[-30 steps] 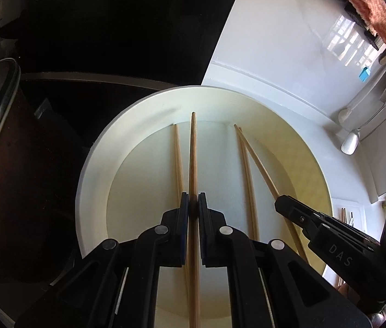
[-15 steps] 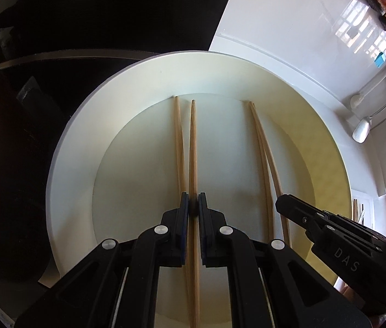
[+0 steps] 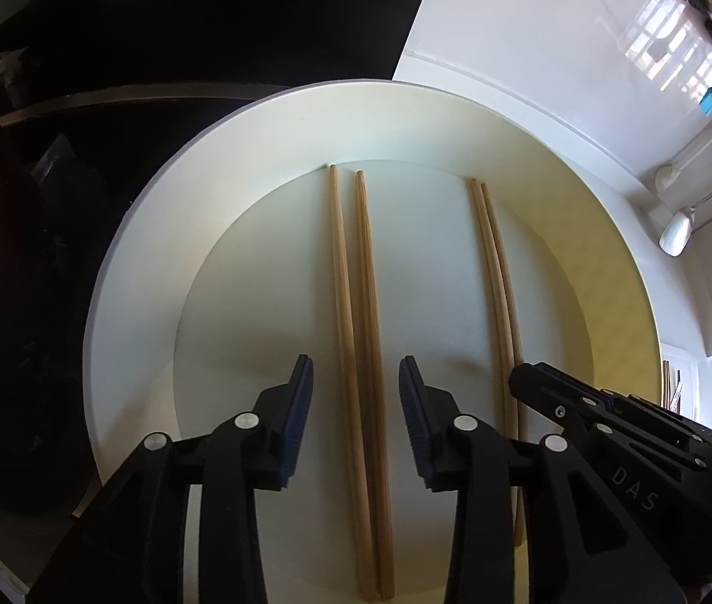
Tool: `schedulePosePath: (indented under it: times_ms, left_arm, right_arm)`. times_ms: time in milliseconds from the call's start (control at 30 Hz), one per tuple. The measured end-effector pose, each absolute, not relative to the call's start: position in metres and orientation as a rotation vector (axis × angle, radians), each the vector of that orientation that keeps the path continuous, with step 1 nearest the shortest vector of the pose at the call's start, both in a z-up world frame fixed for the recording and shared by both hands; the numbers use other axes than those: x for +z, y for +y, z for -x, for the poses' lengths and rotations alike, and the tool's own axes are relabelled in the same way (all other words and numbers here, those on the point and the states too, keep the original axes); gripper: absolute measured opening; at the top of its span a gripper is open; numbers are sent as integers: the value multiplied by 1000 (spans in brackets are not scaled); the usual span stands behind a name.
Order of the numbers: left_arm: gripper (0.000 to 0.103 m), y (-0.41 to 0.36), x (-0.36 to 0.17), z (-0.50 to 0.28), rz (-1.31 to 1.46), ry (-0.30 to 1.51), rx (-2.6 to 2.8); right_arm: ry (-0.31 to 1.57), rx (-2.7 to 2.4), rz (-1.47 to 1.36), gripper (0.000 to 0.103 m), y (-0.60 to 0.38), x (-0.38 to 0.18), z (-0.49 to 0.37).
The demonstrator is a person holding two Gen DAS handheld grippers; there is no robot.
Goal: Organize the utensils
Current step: 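Open the left tool to drop its chopstick into the bowl while the right tool releases its own, then move both open tools back over the chopsticks on the cutting board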
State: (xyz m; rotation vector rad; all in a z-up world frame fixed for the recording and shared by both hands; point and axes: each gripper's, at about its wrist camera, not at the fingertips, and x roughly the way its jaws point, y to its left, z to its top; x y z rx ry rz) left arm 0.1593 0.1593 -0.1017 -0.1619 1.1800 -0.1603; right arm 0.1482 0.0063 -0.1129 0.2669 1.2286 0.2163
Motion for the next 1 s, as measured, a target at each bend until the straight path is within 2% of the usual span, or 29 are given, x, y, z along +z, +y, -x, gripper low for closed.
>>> schedulePosePath:
  times_ms: [167, 300, 367, 433, 500, 600, 1000]
  left_arm:
    - [48, 163, -91, -155, 145, 1150, -163]
    - [61, 168, -76, -145, 131, 1105, -153]
    - [64, 173, -68, -140, 118, 1080, -146]
    - [70, 178, -60, -134, 109, 1059, -142]
    - [78, 184, -53, -127, 108, 1041, -137]
    - [84, 190, -44, -118, 110, 1029, -133]
    - [95, 182, -24, -77, 80, 1007, -189]
  right_arm:
    - [1167, 201, -222, 27, 5, -96, -139]
    - [1120, 185, -227, 31, -4, -84, -125]
    - [1086, 177, -221, 32, -9, -77, -115]
    - [1045, 167, -208, 42, -14, -69, -104]
    - [1010, 156, -196, 44, -16, -62, -96]
    - [980, 140, -198, 48, -22, -54, -79]
    - [968, 57, -255, 55, -32, -47, -24]
